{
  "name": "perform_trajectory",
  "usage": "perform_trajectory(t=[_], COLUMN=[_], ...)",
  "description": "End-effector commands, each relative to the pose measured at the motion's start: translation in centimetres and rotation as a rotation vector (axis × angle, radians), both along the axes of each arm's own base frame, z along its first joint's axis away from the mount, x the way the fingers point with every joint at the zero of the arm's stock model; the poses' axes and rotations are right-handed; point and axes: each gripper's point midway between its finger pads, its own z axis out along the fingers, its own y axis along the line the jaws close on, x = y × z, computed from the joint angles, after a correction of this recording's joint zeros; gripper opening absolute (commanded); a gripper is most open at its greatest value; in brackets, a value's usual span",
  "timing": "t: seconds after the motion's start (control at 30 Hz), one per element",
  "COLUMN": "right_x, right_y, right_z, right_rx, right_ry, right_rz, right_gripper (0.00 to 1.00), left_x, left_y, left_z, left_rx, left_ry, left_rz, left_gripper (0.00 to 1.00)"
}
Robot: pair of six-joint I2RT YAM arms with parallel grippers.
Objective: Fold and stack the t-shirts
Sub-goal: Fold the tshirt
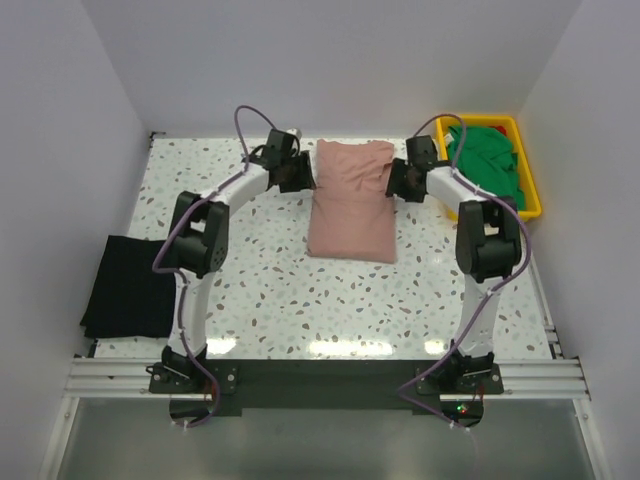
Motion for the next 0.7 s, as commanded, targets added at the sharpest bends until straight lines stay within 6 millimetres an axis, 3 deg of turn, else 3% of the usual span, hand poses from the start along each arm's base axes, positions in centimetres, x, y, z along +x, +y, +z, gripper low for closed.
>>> perform_trajectory(t=[0.0, 0.1, 0.13, 0.17, 0.2, 0.27, 0.3, 0.37, 0.53, 0.67], right_x=[-2.0, -6.1, -7.1, -9.3, -9.9, -12.9, -13.6, -15.4, -17.3, -17.7], right_y=[0.2, 1.2, 1.5, 1.6, 2.3, 2.7, 2.9, 3.7, 4.2, 3.9], right_z=[6.5, 5.7, 5.6, 3.7, 4.9, 2.9, 3.3, 1.8, 0.3, -0.3], right_rx=[0.076, 0.153, 0.169, 0.163, 0.19, 0.2, 0.208, 0.214, 0.236, 0.237], right_ry=[-0.09, -0.036, -0.03, 0.013, -0.027, 0.024, 0.013, 0.043, 0.062, 0.059], right_rz=[-0.042, -0.046, -0.052, -0.053, -0.043, -0.032, -0.036, -0.017, -0.044, -0.072], right_gripper=[0.59, 0.58, 0.58, 0.57, 0.57, 0.57, 0.57, 0.57, 0.57, 0.56], left_x=[-0.5, -4.0, -6.4, -7.0, -9.2, -11.0, -12.1, -14.3, -17.6, -18.2], left_y=[1.4, 2.7, 3.1, 2.9, 2.7, 2.3, 1.5, 0.8, -0.5, -0.5], left_z=[7.2, 6.3, 5.3, 5.2, 4.2, 3.4, 3.4, 1.7, -0.6, -1.3], left_rx=[-0.053, -0.059, -0.07, -0.089, -0.094, -0.094, -0.096, -0.108, -0.12, -0.128], left_ry=[-0.112, -0.054, -0.015, -0.022, 0.014, 0.033, 0.033, 0.07, 0.128, 0.139], left_rz=[0.072, 0.12, 0.111, 0.102, 0.084, 0.057, 0.029, -0.007, -0.056, -0.051], left_gripper=[0.56, 0.56, 0.55, 0.55, 0.53, 0.53, 0.53, 0.53, 0.55, 0.55])
